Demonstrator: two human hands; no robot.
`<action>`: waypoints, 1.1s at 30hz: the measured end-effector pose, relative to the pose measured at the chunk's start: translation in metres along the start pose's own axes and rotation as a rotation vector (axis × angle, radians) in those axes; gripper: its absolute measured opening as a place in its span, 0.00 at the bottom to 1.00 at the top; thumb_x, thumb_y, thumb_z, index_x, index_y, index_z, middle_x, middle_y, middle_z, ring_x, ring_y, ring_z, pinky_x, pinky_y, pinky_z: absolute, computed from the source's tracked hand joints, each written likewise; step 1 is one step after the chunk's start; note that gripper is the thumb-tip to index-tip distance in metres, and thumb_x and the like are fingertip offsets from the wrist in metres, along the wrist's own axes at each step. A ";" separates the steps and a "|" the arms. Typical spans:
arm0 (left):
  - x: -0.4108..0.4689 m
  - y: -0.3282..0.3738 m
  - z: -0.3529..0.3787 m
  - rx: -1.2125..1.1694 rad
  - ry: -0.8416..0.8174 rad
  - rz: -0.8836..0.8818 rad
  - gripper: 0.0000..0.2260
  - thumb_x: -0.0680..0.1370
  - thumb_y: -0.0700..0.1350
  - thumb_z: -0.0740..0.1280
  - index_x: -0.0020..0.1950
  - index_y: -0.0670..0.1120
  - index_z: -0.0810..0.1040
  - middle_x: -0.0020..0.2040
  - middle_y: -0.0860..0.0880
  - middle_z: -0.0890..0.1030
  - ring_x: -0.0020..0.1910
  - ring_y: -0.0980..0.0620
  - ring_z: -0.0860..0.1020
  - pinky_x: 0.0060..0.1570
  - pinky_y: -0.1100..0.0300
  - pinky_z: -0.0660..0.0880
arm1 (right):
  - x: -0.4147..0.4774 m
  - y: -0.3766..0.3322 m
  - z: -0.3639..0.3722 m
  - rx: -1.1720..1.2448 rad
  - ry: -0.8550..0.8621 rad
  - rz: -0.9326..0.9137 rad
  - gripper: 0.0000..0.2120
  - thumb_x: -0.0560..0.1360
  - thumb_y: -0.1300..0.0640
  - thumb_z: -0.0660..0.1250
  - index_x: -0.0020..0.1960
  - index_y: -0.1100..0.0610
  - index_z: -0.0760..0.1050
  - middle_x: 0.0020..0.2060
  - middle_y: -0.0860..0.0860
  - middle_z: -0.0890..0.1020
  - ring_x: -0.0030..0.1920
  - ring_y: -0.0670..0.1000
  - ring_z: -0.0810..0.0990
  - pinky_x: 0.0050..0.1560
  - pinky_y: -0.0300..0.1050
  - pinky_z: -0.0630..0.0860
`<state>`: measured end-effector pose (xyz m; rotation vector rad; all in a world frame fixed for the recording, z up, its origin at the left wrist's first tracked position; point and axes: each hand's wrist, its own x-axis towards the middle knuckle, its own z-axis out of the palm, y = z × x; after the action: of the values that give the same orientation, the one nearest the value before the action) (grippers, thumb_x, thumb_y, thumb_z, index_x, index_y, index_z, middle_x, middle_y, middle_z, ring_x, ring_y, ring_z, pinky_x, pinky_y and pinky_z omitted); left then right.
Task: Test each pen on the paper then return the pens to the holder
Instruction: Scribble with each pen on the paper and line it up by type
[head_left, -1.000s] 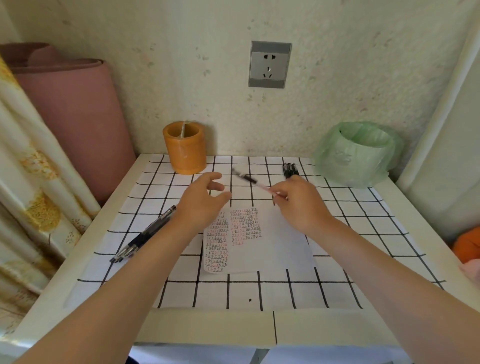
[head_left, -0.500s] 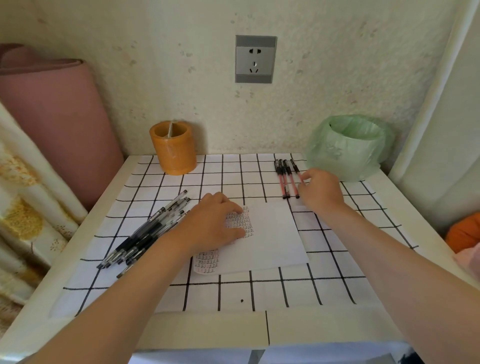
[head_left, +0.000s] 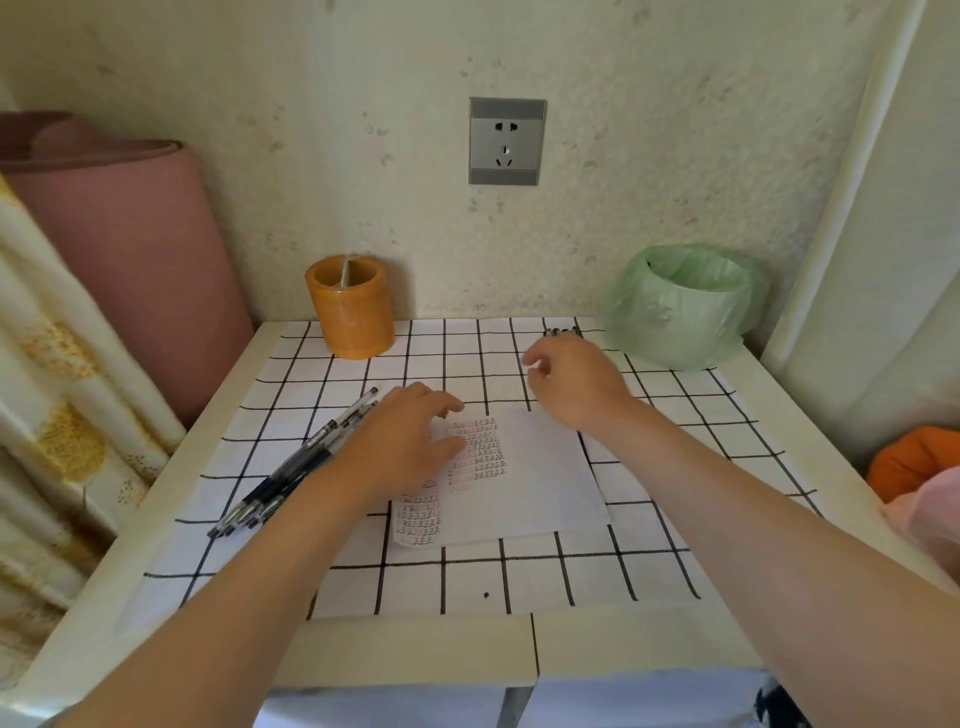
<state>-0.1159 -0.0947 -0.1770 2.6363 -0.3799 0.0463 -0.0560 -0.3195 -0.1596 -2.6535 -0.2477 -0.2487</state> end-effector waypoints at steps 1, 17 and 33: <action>-0.002 -0.003 -0.005 0.021 0.033 -0.016 0.18 0.78 0.54 0.68 0.68 0.56 0.73 0.58 0.58 0.73 0.59 0.56 0.70 0.61 0.57 0.71 | -0.004 -0.014 0.002 0.003 -0.026 -0.061 0.12 0.77 0.56 0.63 0.57 0.48 0.80 0.55 0.48 0.80 0.53 0.50 0.79 0.52 0.45 0.74; -0.081 -0.072 -0.069 0.187 -0.102 -0.236 0.15 0.68 0.56 0.76 0.50 0.57 0.77 0.51 0.54 0.72 0.55 0.53 0.67 0.53 0.57 0.71 | -0.037 -0.138 0.064 -0.091 -0.229 -0.731 0.06 0.76 0.55 0.70 0.53 0.51 0.81 0.50 0.48 0.82 0.54 0.52 0.77 0.49 0.45 0.68; -0.085 -0.065 -0.074 0.104 0.009 -0.186 0.07 0.75 0.57 0.70 0.48 0.55 0.79 0.45 0.53 0.75 0.48 0.52 0.73 0.48 0.54 0.74 | -0.034 -0.137 0.057 -0.114 -0.119 -0.728 0.05 0.80 0.52 0.65 0.54 0.51 0.76 0.51 0.47 0.78 0.54 0.49 0.73 0.58 0.47 0.68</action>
<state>-0.1776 0.0168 -0.1487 2.7616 -0.1311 0.0172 -0.1110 -0.1780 -0.1582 -2.5796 -1.2691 -0.3356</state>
